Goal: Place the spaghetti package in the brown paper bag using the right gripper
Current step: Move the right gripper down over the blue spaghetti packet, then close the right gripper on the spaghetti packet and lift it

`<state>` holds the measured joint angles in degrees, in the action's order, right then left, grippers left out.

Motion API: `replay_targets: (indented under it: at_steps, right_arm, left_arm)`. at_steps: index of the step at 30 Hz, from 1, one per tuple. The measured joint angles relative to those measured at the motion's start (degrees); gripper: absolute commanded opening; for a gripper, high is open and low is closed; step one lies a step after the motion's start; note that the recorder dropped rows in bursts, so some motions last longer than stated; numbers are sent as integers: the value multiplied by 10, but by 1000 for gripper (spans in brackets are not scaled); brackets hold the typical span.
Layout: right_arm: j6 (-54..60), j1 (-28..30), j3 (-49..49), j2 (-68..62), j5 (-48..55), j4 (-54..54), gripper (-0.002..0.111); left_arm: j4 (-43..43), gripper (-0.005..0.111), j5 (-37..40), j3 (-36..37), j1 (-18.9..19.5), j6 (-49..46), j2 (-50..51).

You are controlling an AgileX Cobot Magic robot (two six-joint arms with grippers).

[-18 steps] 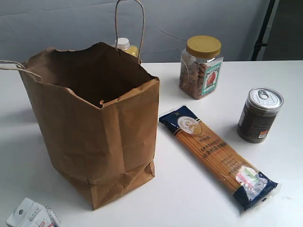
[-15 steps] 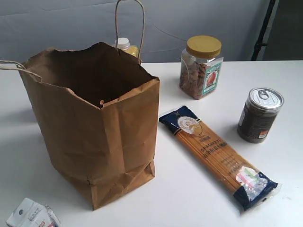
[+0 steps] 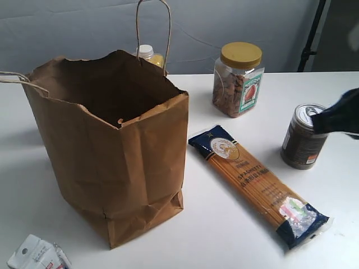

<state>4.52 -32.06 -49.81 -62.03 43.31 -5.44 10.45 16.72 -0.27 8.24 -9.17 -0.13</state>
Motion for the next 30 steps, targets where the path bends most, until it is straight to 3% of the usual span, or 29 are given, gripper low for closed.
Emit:
replay_targets:
  at_steps: [4, 7, 17, 30]
  right_arm:
    - [-4, -46, -62, -131, 32, 21, 86]
    - [-8, -66, -91, -206, 38, 38, 100]
    - [-9, -73, -139, -404, 22, 69, 99]
    - [14, -79, -184, -518, -29, 93, 97]
  left_arm:
    - [0, 0, 0, 0, 0, 0, 0]
    - [0, 0, 0, 0, 0, 0, 0]
    - [0, 0, 0, 0, 0, 0, 0]
    - [0, 0, 0, 0, 0, 0, 0]
